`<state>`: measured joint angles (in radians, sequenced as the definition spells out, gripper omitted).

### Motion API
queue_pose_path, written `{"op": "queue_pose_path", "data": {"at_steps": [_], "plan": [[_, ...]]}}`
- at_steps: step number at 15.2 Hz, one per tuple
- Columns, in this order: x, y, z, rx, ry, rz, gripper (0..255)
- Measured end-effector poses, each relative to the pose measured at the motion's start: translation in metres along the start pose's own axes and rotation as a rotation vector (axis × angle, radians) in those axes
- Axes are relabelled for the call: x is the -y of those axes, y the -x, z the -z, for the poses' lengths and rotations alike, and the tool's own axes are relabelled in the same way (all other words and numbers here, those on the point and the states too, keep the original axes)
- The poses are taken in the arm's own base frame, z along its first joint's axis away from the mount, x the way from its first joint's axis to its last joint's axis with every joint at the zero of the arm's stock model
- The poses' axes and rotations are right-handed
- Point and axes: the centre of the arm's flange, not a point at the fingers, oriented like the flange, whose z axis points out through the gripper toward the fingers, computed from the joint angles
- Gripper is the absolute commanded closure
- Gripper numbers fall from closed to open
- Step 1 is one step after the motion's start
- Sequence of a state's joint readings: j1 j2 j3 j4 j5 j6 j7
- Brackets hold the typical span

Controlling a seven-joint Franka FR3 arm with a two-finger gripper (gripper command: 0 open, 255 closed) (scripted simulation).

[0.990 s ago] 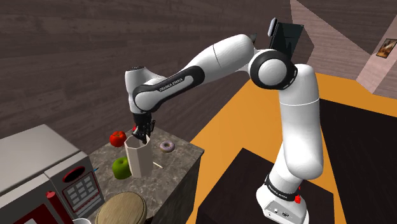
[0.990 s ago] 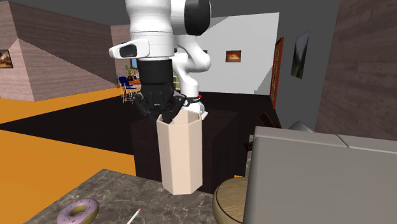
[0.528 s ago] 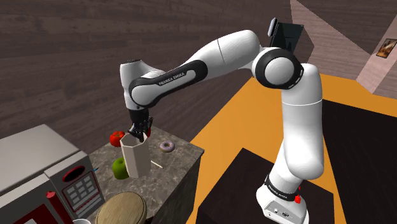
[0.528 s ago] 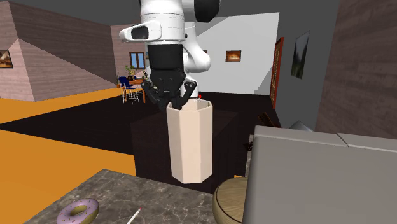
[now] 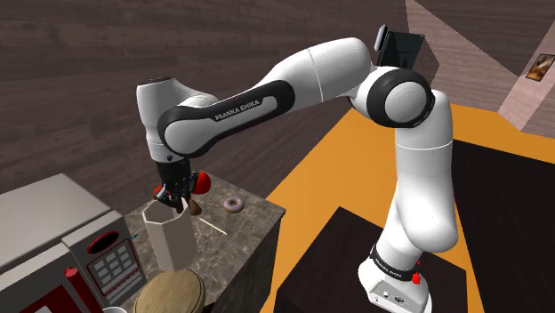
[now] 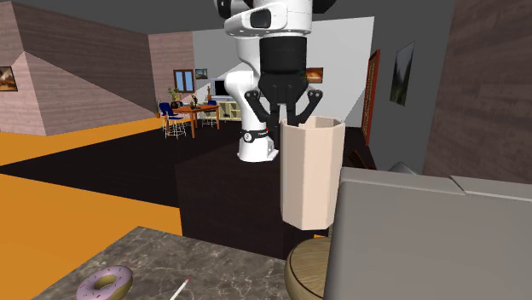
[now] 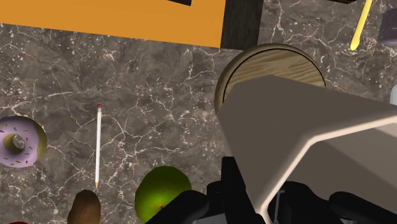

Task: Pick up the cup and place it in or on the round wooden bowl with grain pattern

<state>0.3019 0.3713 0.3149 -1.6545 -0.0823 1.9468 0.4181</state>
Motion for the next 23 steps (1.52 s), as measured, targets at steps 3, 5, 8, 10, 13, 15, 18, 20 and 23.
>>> {"op": "queue_pose_path", "data": {"at_steps": [3, 5, 8, 10, 13, 15, 18, 20, 23], "plan": [[0.037, 0.011, 0.018, 0.0, 0.0, 0.0, 255], [0.054, 0.015, 0.02, 0.0, 0.0, 0.0, 255], [0.058, 0.016, 0.008, 0.0, 0.001, -0.001, 255], [0.058, 0.015, -0.002, 0.001, 0.001, -0.001, 255], [0.058, 0.015, -0.017, 0.001, 0.001, -0.001, 255], [0.059, 0.015, -0.027, 0.001, 0.001, -0.001, 255], [0.057, 0.013, -0.043, 0.001, 0.001, -0.001, 255], [0.058, 0.013, -0.054, 0.001, 0.001, -0.001, 255], [0.057, 0.012, -0.07, 0.001, 0.001, -0.002, 255]]}}
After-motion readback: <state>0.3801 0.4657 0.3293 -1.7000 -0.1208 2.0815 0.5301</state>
